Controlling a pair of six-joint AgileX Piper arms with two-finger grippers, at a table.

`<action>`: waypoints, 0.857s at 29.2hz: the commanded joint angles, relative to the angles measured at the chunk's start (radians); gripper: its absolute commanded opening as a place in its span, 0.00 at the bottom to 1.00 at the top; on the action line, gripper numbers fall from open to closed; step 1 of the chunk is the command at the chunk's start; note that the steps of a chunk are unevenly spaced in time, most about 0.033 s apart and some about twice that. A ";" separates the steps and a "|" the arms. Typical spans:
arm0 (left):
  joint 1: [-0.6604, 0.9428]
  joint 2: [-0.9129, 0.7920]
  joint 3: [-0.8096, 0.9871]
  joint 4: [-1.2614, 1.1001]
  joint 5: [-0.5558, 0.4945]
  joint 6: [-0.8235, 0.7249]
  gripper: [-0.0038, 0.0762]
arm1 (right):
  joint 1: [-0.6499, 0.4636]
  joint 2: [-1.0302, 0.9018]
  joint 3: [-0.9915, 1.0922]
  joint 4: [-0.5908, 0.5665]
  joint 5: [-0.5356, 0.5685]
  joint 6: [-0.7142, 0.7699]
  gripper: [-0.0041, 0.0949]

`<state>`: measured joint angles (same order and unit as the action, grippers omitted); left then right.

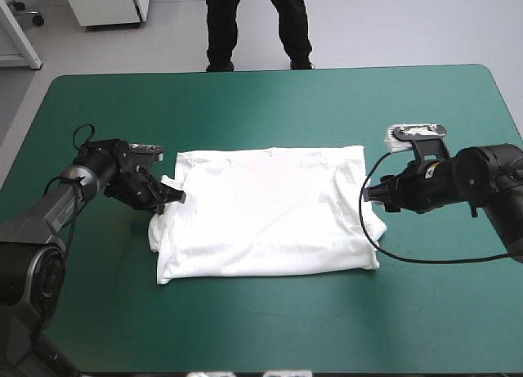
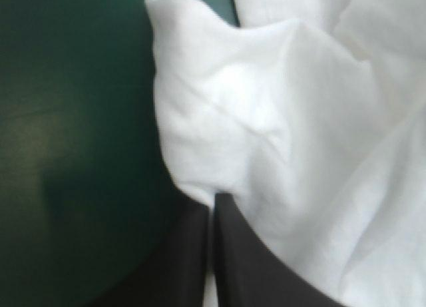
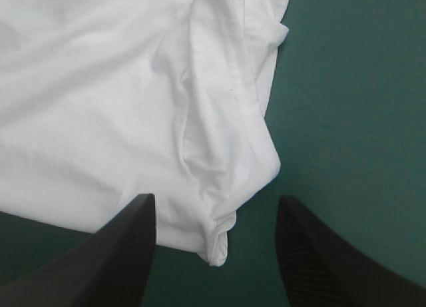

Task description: Fold the cloth

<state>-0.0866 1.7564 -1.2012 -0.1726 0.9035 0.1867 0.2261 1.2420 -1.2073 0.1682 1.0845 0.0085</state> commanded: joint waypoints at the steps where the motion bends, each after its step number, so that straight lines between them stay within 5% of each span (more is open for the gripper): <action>1: -0.013 -0.031 -0.044 -0.046 0.021 -0.002 0.04 | -0.005 -0.027 -0.033 0.005 -0.026 -0.001 0.55; 10: -0.025 -0.142 -0.119 -0.020 0.006 -0.026 0.04 | -0.005 -0.027 -0.033 0.005 -0.007 -0.001 0.42; 25: -0.302 -0.069 -0.123 -0.069 -0.097 -0.028 0.04 | -0.005 -0.027 -0.033 0.012 -0.002 0.007 0.42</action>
<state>-0.3524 1.7047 -1.2951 -0.2175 0.8494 0.1667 0.2261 1.2420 -1.2073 0.1691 1.1085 0.0164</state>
